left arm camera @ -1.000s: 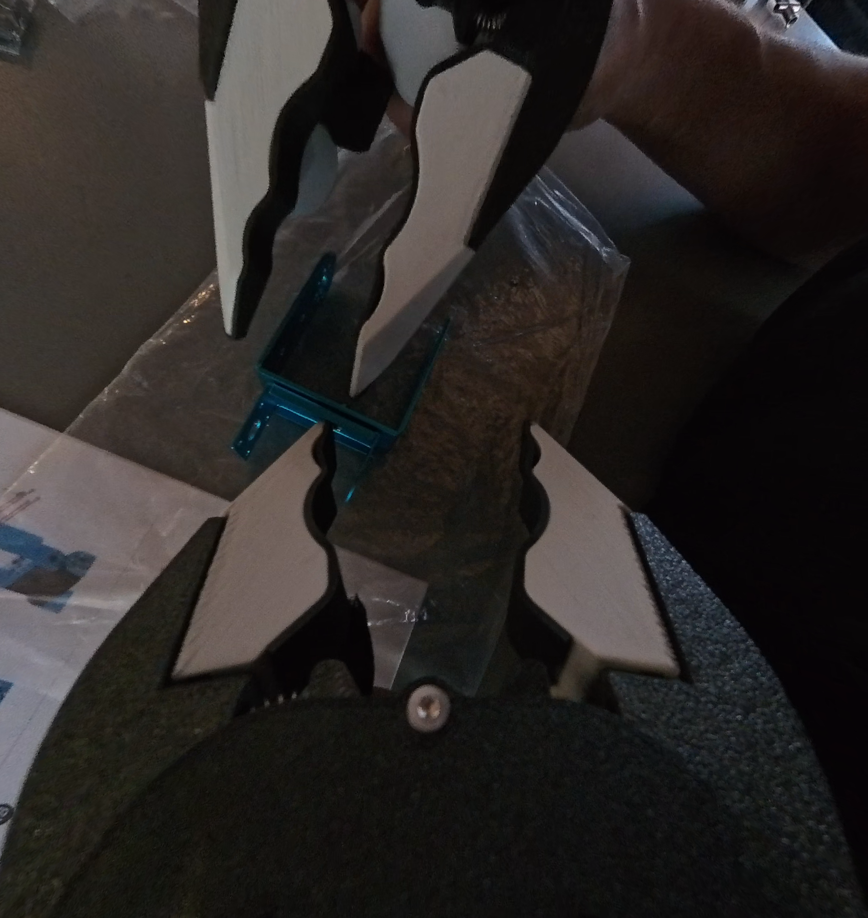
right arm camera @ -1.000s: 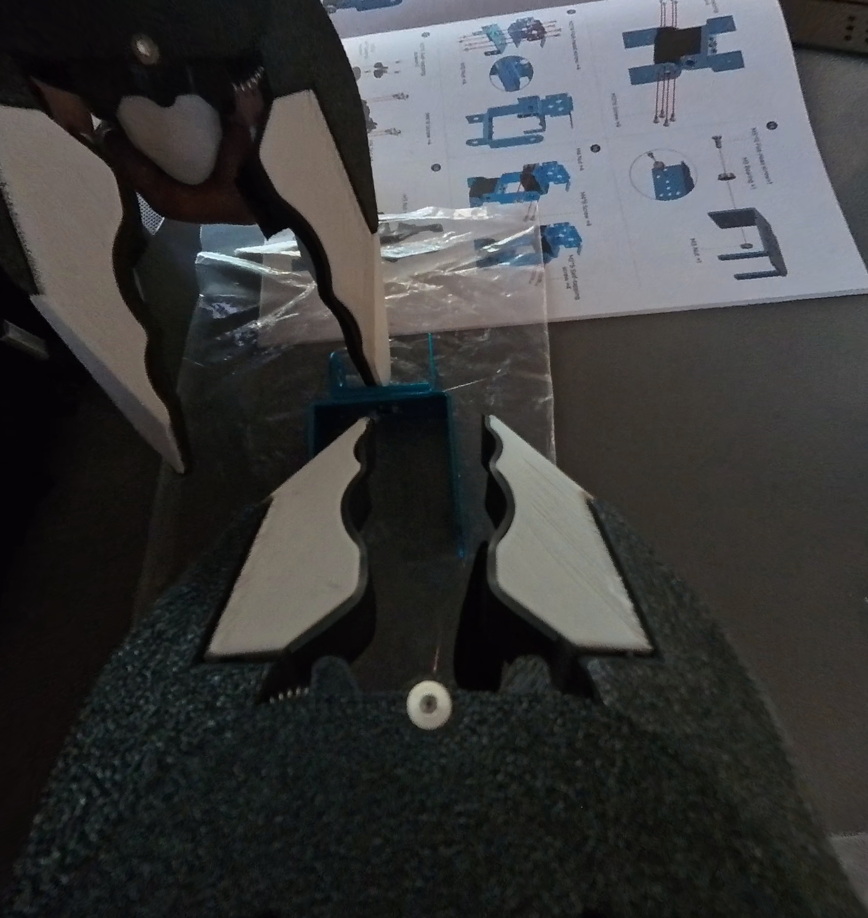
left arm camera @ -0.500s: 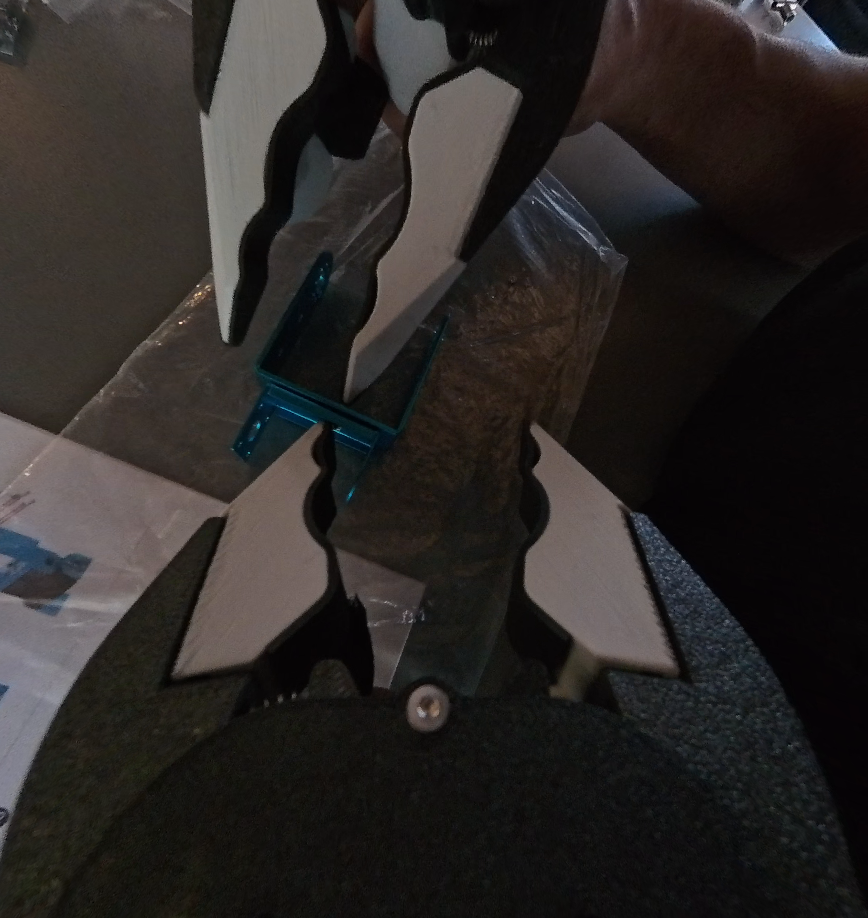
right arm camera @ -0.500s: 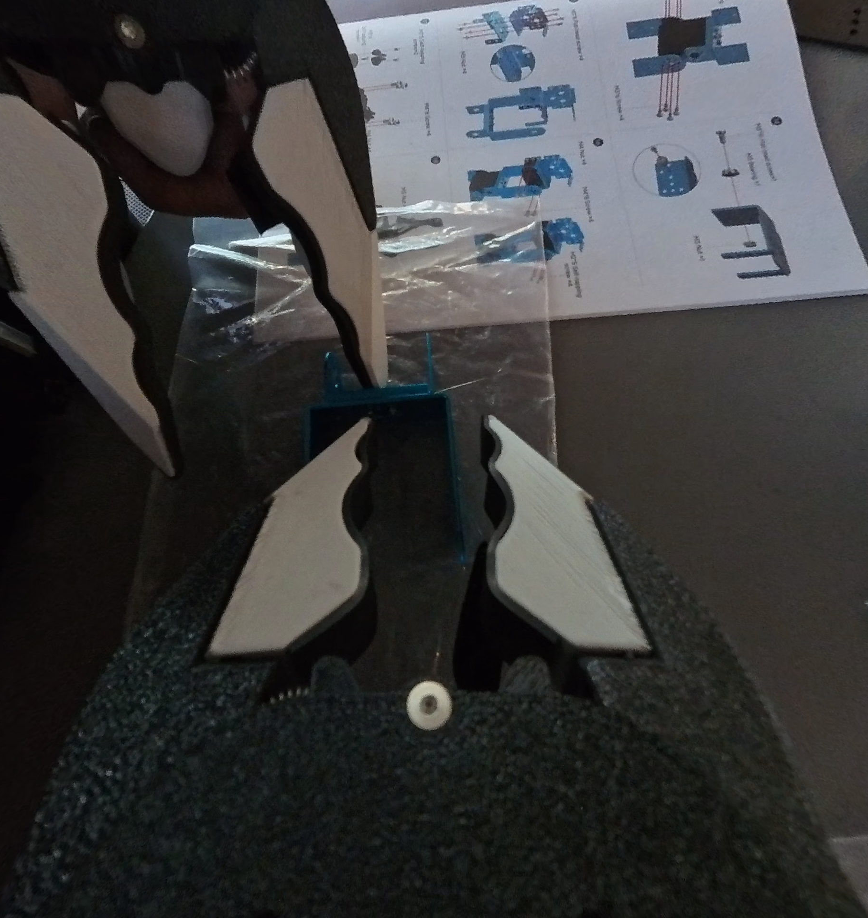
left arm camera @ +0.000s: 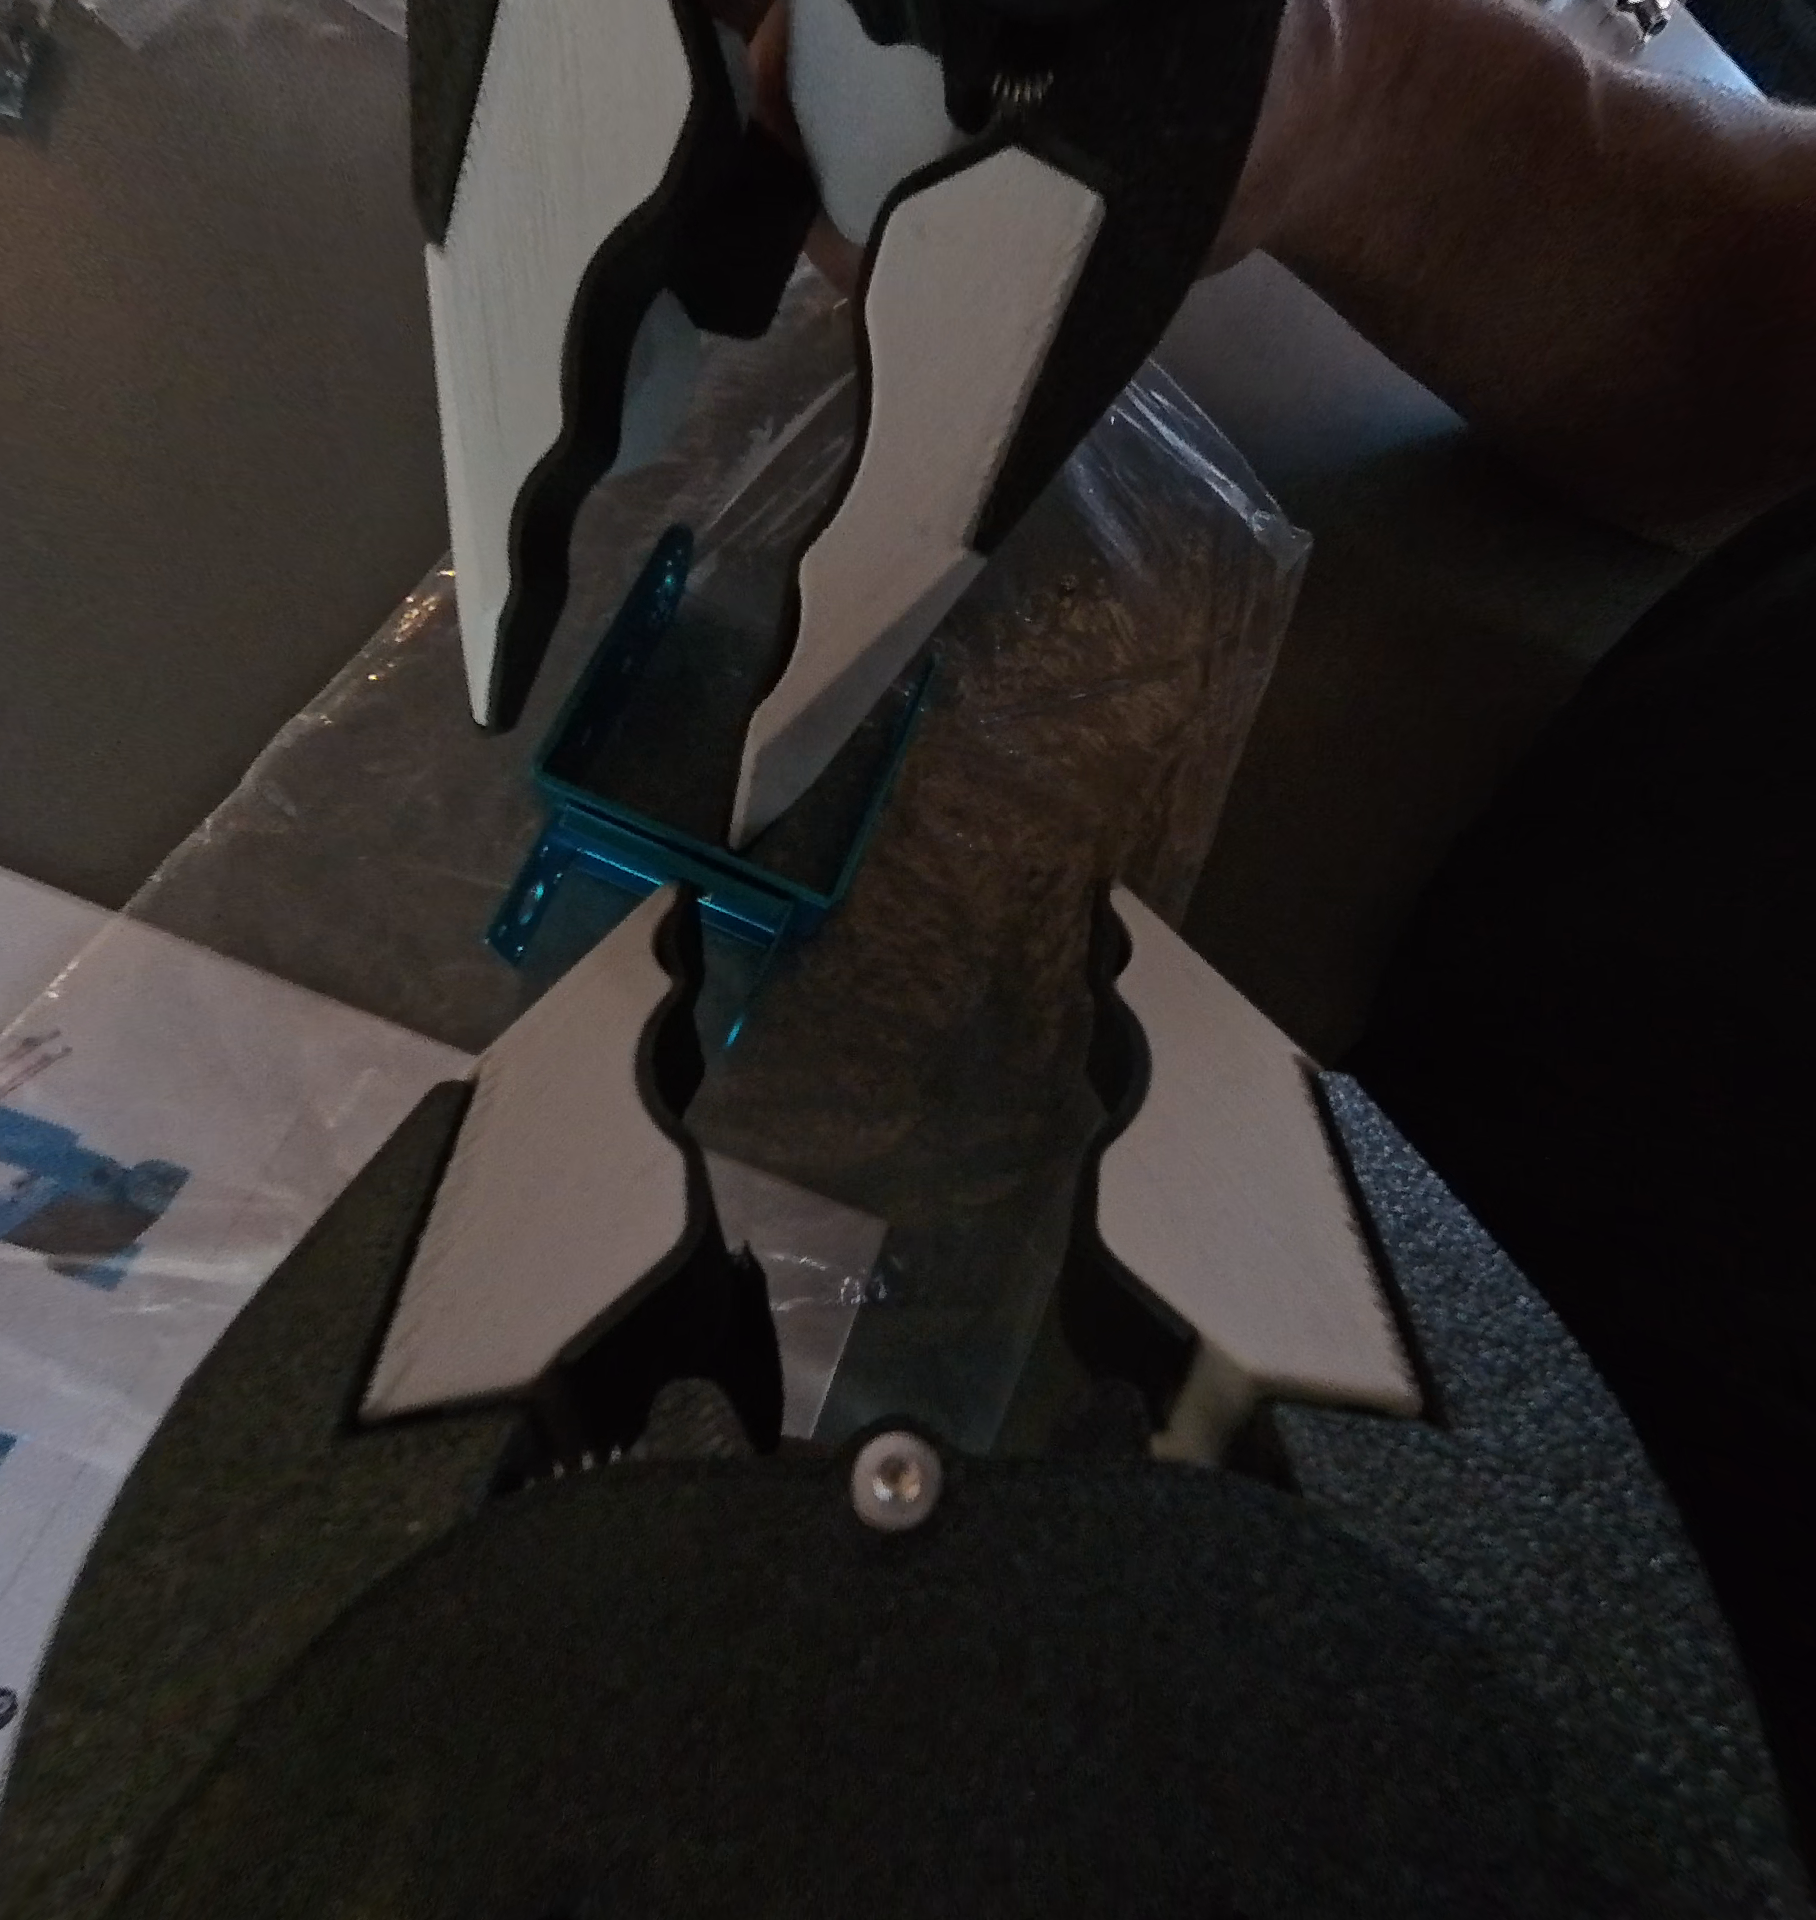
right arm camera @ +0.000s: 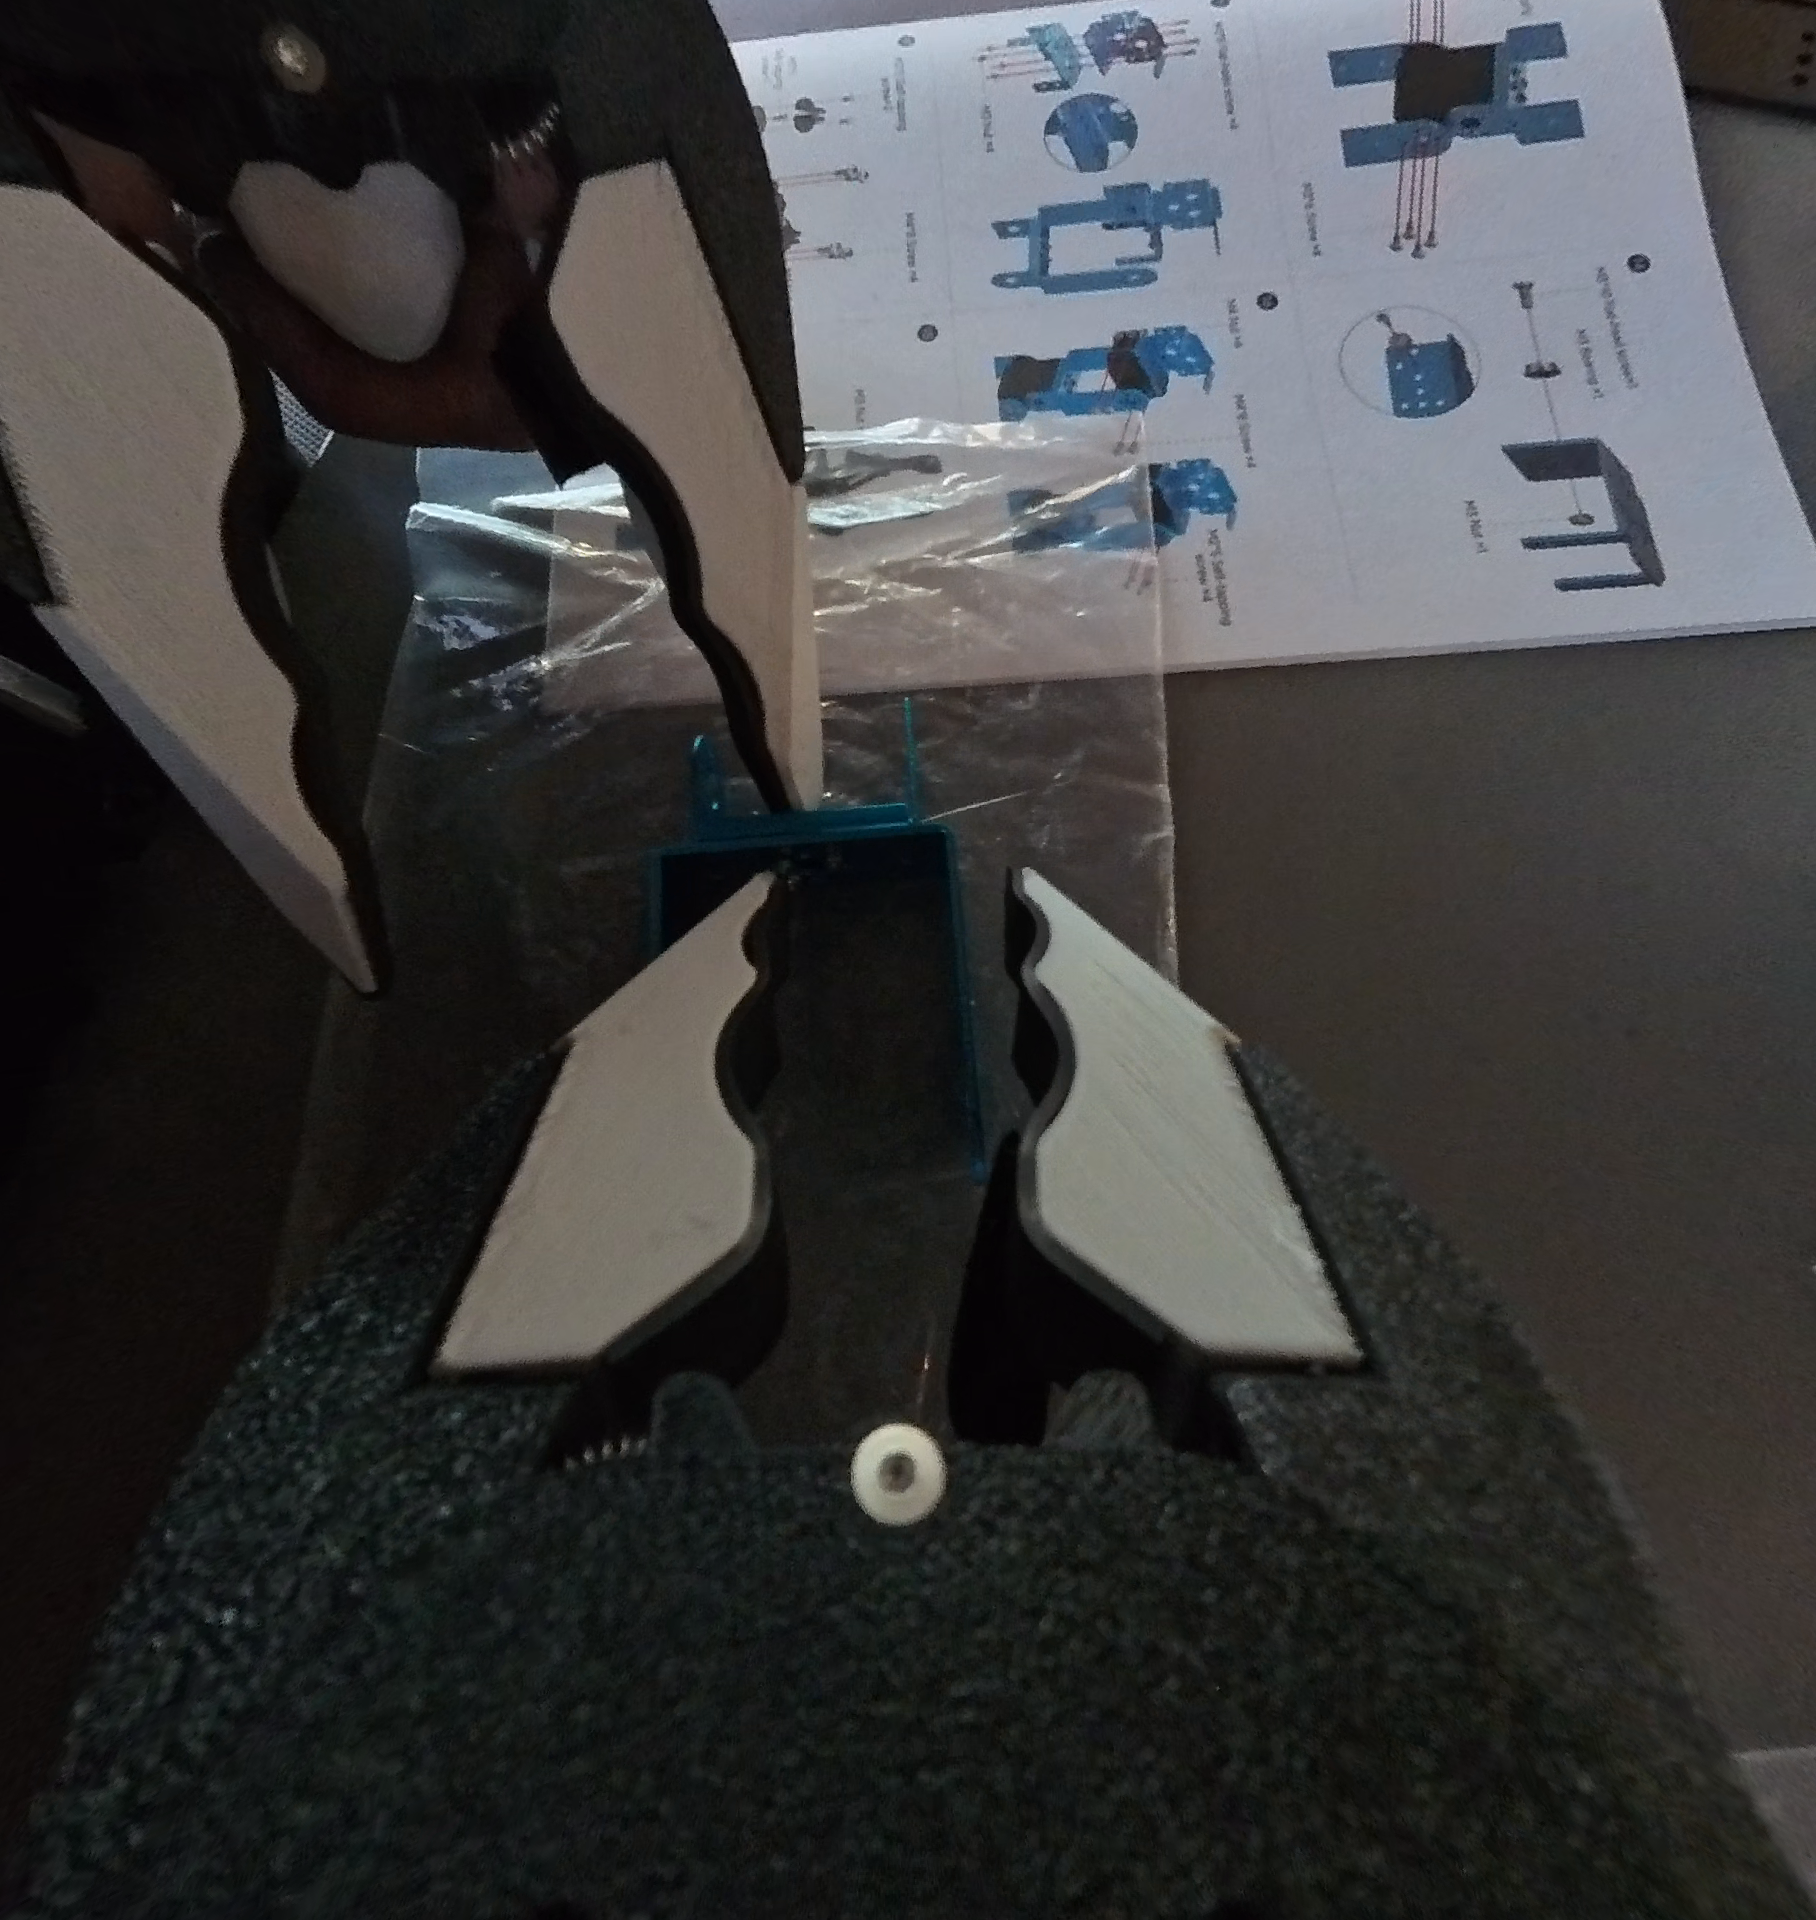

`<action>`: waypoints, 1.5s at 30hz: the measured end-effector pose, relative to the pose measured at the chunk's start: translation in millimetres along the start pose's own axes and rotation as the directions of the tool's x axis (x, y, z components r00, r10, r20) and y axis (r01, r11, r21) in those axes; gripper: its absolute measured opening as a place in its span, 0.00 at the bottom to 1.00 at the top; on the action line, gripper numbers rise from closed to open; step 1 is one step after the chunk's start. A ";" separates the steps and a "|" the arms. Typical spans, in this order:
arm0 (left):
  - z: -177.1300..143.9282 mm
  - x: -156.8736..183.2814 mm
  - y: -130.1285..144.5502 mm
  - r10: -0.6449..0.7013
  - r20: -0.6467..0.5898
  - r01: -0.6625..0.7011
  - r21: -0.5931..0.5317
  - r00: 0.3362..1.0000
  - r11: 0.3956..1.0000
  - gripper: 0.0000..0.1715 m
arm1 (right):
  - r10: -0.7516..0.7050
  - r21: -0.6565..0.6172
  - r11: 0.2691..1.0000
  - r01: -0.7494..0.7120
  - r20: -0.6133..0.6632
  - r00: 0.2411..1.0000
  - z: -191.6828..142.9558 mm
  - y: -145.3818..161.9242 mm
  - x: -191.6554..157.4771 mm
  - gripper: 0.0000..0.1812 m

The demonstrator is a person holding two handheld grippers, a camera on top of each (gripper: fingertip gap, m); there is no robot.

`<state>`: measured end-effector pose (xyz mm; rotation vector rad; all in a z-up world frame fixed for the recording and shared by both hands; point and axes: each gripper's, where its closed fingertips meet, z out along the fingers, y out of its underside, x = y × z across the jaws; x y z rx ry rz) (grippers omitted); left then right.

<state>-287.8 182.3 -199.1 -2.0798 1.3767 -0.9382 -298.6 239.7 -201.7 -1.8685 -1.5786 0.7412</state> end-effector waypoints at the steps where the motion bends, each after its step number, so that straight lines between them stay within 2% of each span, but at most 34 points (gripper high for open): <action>1: 0.1 -0.1 -0.1 0.000 0.001 0.000 0.000 1.000 1.000 0.44 | 0.003 0.001 1.000 -0.003 0.003 1.000 0.3 -0.2 -0.4 0.23; 30: -0.8 0.8 0.7 0.004 0.002 -0.004 -0.004 1.000 1.000 0.44 | 0.043 0.030 0.999 -0.043 0.011 0.999 -7.1 -1.4 3.2 0.21; 36: -21.5 -1.8 -2.1 0.077 0.035 -0.078 0.022 0.996 0.997 0.43 | 0.037 0.043 0.998 -0.039 0.038 0.999 -10.1 -2.1 -1.1 0.22; 39: -38.1 -18.8 -10.0 0.090 0.068 -0.096 0.078 0.994 0.992 0.42 | 0.029 0.014 0.999 -0.030 0.064 0.998 -7.1 2.6 -6.8 0.24; 45: -37.2 -46.1 6.6 0.191 0.077 -0.189 -0.024 0.979 0.982 0.36 | 0.031 0.022 0.999 -0.032 0.056 0.998 -19.2 4.1 -5.4 0.26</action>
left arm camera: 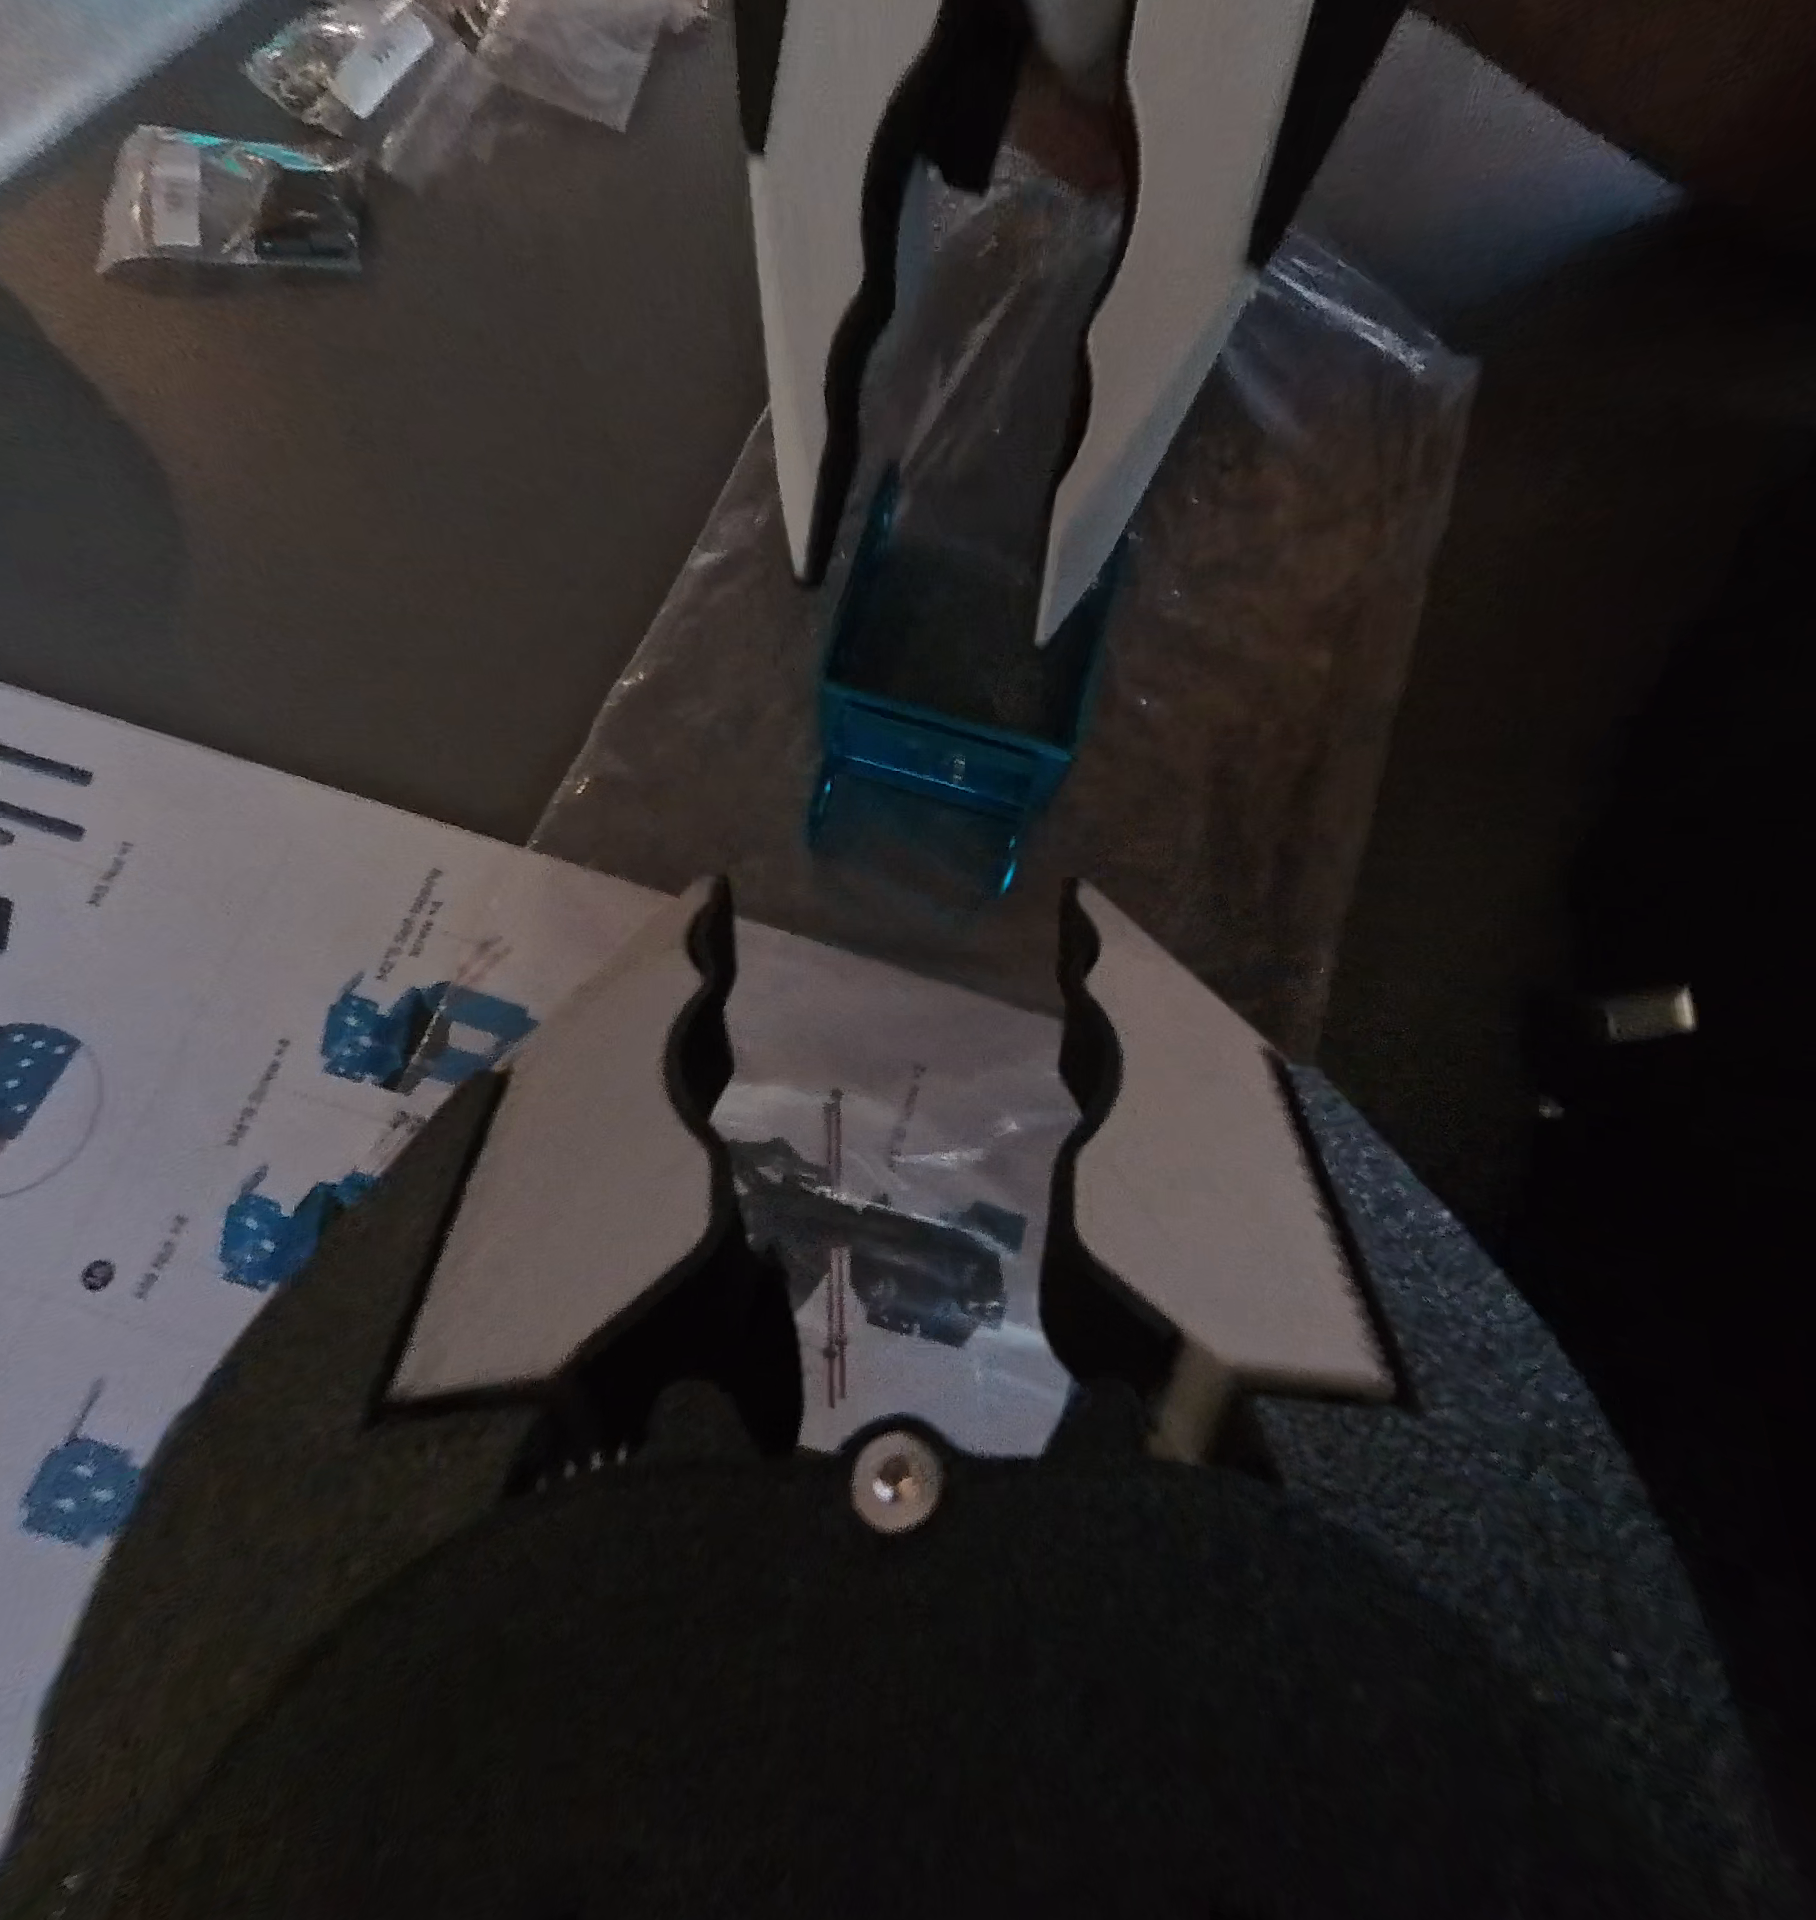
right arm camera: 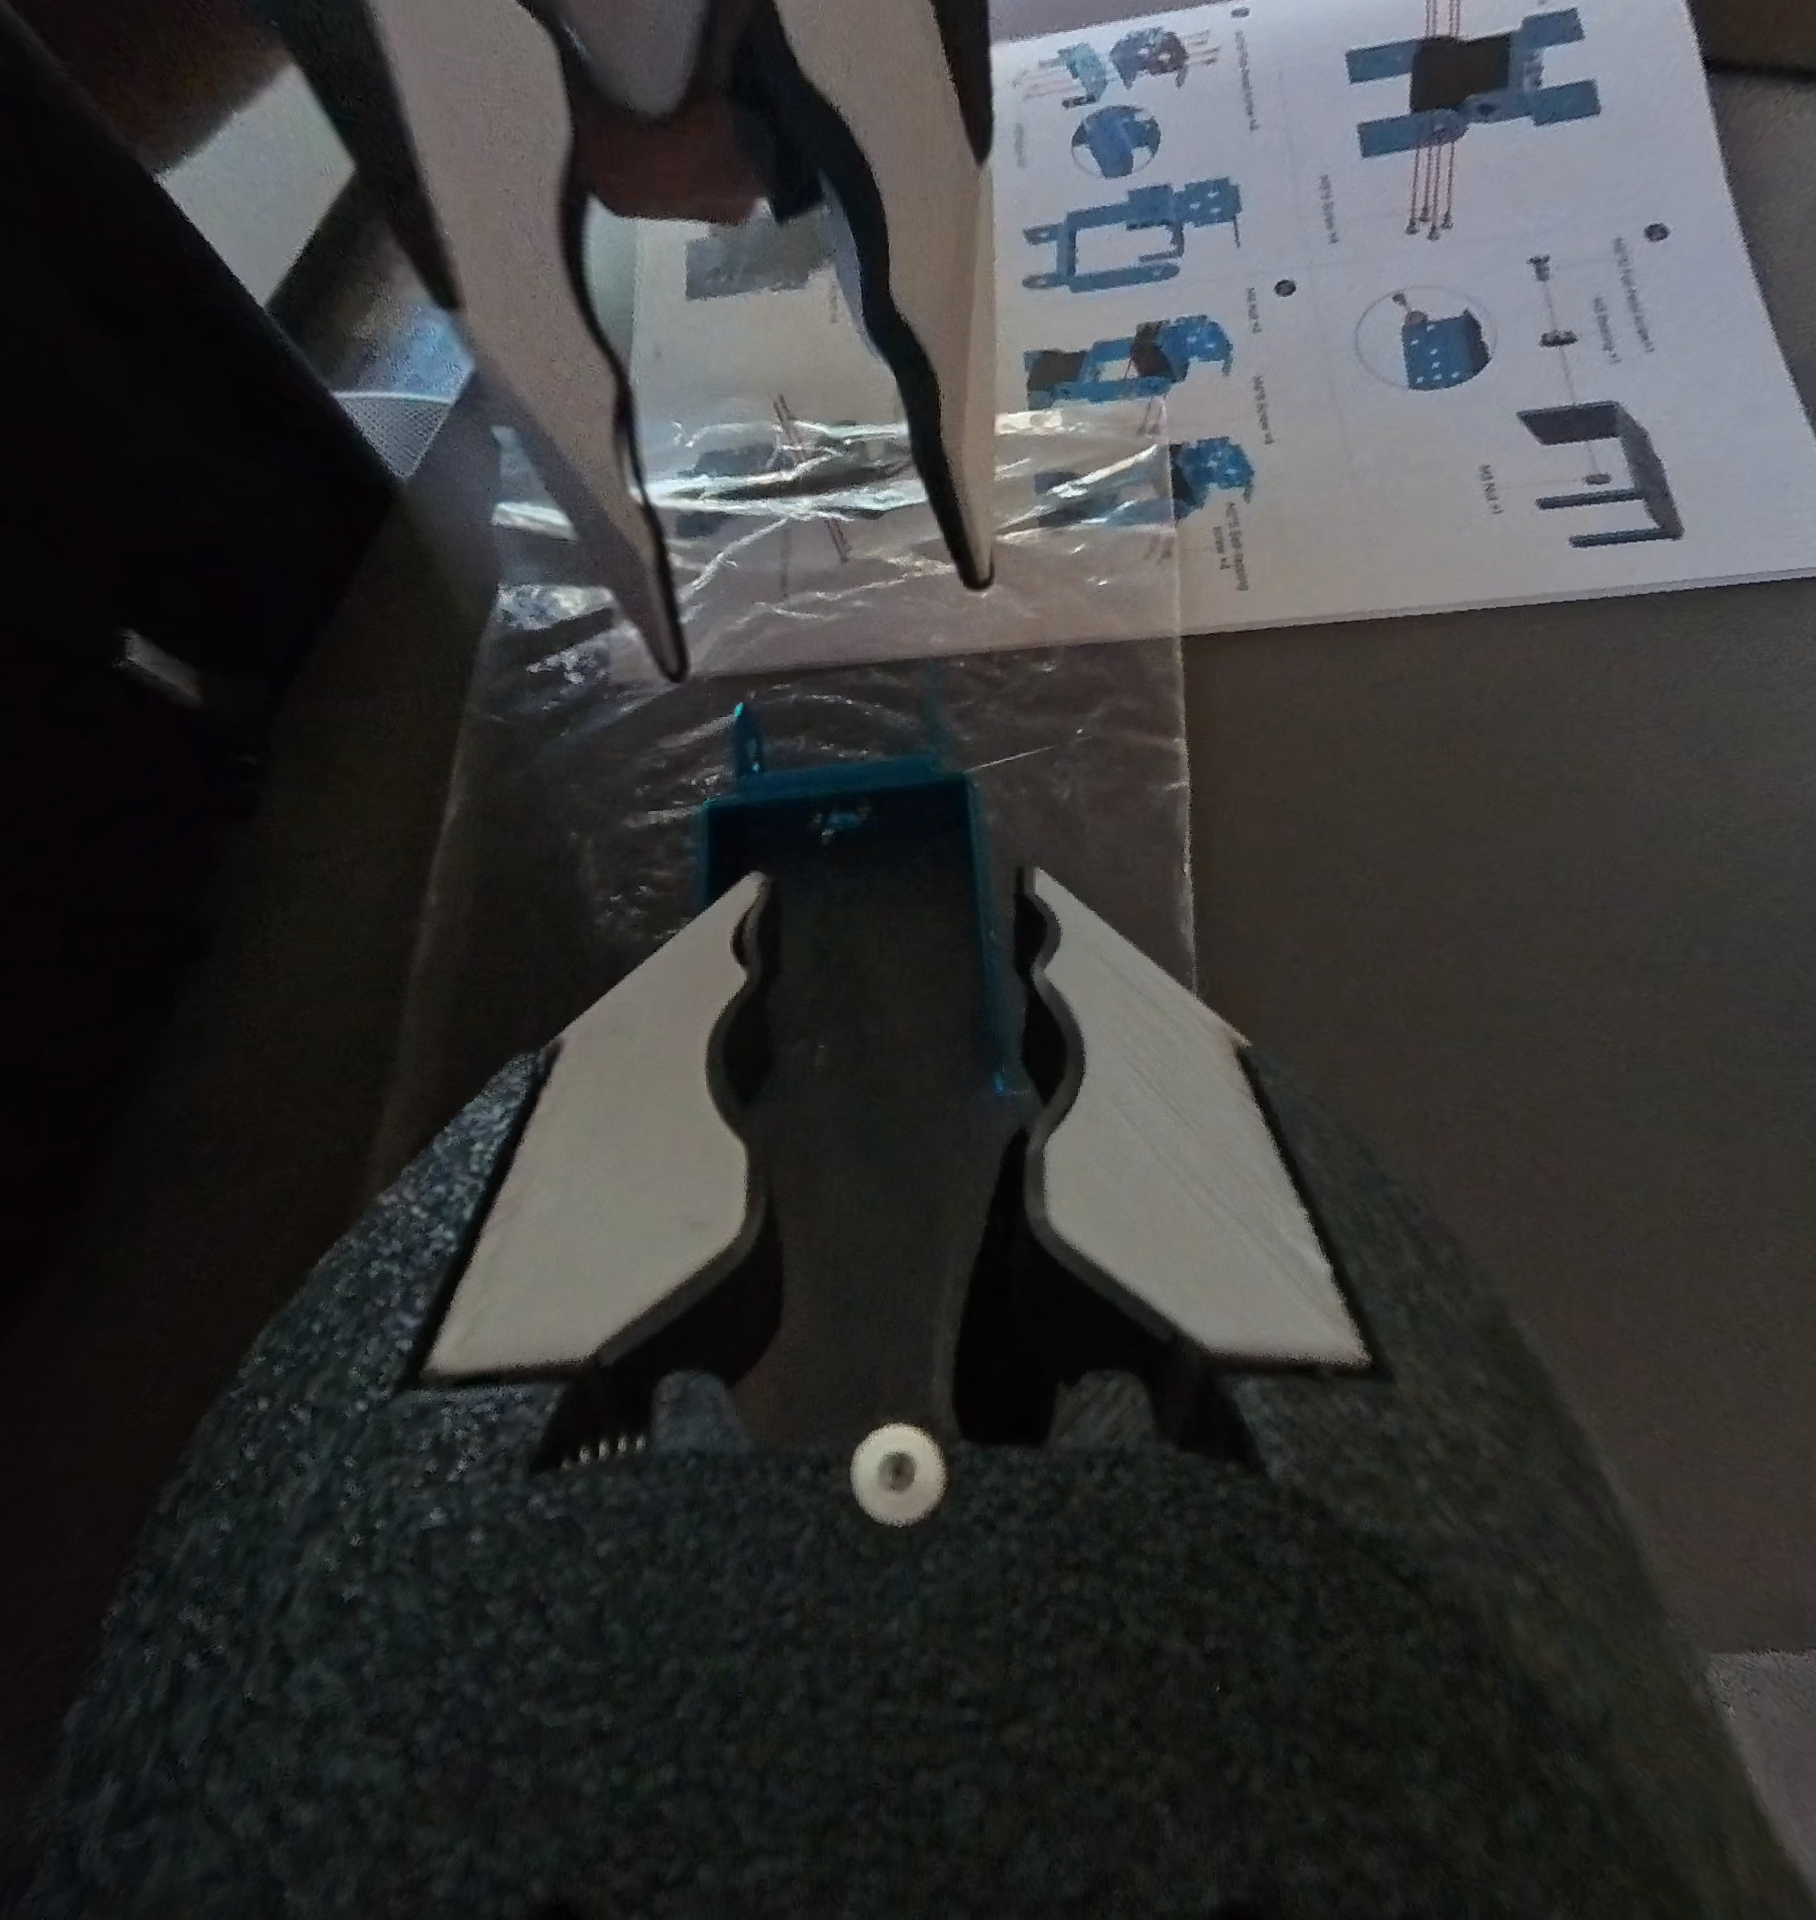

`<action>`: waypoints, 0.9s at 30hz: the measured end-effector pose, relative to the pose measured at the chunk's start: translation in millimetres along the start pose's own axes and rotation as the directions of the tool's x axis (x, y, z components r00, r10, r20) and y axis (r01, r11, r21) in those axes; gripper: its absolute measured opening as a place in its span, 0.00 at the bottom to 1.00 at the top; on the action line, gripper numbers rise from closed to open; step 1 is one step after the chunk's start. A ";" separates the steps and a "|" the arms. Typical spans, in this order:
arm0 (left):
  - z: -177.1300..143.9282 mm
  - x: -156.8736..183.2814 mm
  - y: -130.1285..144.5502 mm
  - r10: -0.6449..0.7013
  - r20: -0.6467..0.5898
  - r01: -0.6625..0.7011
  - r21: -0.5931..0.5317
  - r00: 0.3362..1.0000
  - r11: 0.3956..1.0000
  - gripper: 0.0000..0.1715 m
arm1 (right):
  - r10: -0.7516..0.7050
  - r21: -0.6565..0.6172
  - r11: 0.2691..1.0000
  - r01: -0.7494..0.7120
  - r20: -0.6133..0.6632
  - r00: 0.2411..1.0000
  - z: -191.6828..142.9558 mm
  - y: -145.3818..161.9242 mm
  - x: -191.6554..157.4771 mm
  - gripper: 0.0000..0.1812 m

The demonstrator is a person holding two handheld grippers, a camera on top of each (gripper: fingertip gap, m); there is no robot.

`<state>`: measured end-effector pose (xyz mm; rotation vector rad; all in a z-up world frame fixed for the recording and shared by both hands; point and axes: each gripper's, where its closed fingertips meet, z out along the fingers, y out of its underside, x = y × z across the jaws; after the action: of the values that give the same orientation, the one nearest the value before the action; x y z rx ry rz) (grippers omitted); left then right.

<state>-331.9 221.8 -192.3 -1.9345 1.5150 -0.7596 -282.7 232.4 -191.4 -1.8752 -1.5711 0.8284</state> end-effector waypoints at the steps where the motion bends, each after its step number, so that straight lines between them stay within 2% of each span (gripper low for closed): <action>1: 0.5 -1.4 0.5 0.004 -0.011 -0.004 0.001 1.000 1.000 0.33 | -0.001 0.010 1.000 0.001 0.006 1.000 -4.2 -1.1 -0.8 0.27; 4: 1.5 -11.7 -3.3 -0.039 -0.026 0.040 0.026 0.999 0.999 0.28 | -0.014 0.033 0.999 0.013 0.027 1.000 -14.1 -3.0 -5.1 0.34; 6: 4.6 -15.2 -6.9 -0.039 -0.041 0.041 0.046 0.998 0.998 0.28 | -0.007 -0.014 1.000 0.008 0.036 0.999 -12.8 6.6 -6.6 0.42; 8: 9.9 -15.5 -7.0 -0.018 -0.058 0.021 0.040 0.998 0.999 0.28 | -0.008 -0.044 0.999 0.009 0.041 0.999 -8.5 14.8 -8.2 0.44; 12: 20.2 -16.9 -5.9 0.048 -0.067 -0.048 0.003 0.997 0.999 0.28 | -0.017 -0.062 0.998 0.019 0.028 0.999 -2.7 19.0 -7.8 0.44; 16: 26.9 -11.4 -10.4 0.093 -0.106 -0.093 0.003 0.990 0.996 0.28 | -0.027 -0.086 0.996 0.029 0.029 0.999 2.4 23.3 -8.3 0.39; 27: 34.7 -7.3 -13.1 0.138 -0.167 -0.139 0.008 0.976 0.990 0.23 | -0.034 -0.098 0.994 0.037 0.035 0.999 5.8 25.6 -8.3 0.37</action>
<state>-299.6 234.5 -207.1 -1.7827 1.7322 -0.8763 -271.6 220.1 -213.4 -1.9048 -1.6894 0.7834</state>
